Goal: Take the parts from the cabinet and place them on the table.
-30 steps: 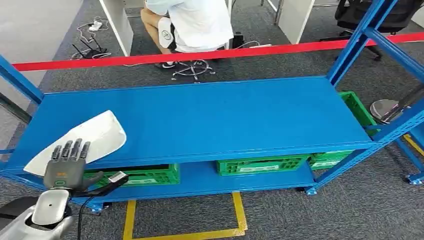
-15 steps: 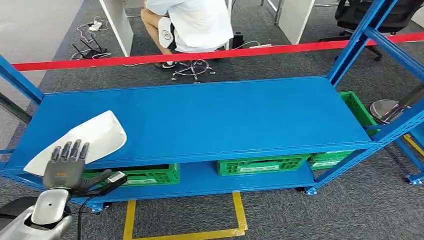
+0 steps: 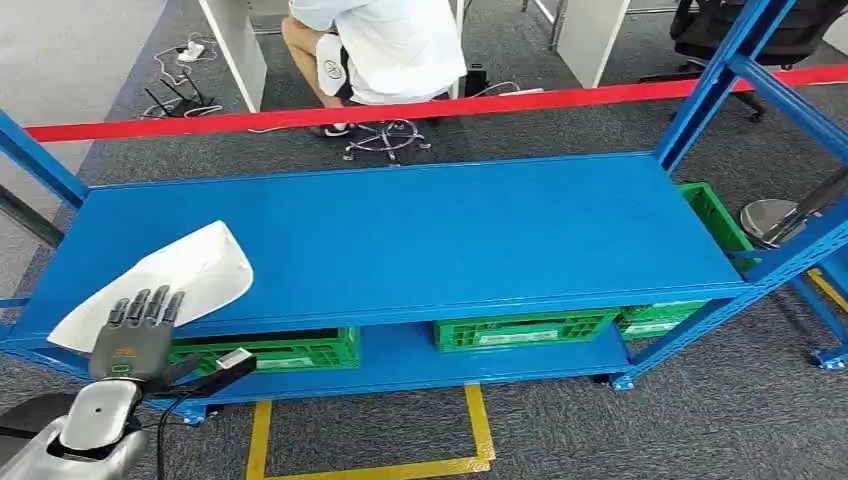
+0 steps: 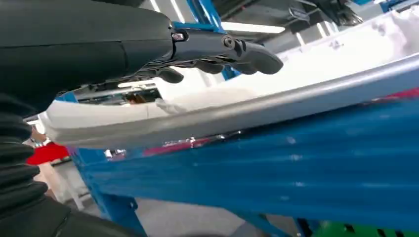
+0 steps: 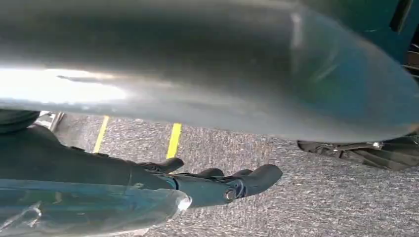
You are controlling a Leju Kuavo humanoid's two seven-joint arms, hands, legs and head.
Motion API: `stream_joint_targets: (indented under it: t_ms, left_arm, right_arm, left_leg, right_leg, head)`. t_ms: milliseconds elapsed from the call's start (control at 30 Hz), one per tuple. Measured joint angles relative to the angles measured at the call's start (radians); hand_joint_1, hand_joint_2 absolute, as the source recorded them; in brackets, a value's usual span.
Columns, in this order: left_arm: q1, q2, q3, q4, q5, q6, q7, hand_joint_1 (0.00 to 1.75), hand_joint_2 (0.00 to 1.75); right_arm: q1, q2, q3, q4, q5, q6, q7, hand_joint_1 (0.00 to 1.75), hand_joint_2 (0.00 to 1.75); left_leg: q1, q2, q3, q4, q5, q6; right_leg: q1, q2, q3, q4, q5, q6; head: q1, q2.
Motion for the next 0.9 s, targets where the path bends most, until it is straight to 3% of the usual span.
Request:
stream_joint_targets:
  t_ms: [300, 900]
  left_arm:
    - [0.010, -0.023, 0.024, 0.002, 0.059, 0.012, -0.042, 1.38, 1.75]
    - [0.004, -0.045, 0.051, 0.000, 0.071, 0.073, -0.053, 1.38, 1.75]
  right_arm:
    - [0.000, 0.000, 0.000, 0.000, -0.008, 0.000, 0.000, 0.00, 0.00]
    - [0.002, 0.000, 0.000, 0.002, -0.020, -0.001, 0.000, 0.00, 0.00]
  left_leg:
    - [0.000, 0.000, 0.000, 0.000, 0.000, 0.000]
    - [0.000, 0.000, 0.004, 0.000, 0.000, 0.000]
  right_leg:
    - [0.000, 0.000, 0.000, 0.000, 0.000, 0.000]
    - [0.000, 0.000, 0.004, 0.000, 0.000, 0.000]
  head:
    - [0.000, 0.000]
    - [0.000, 0.000]
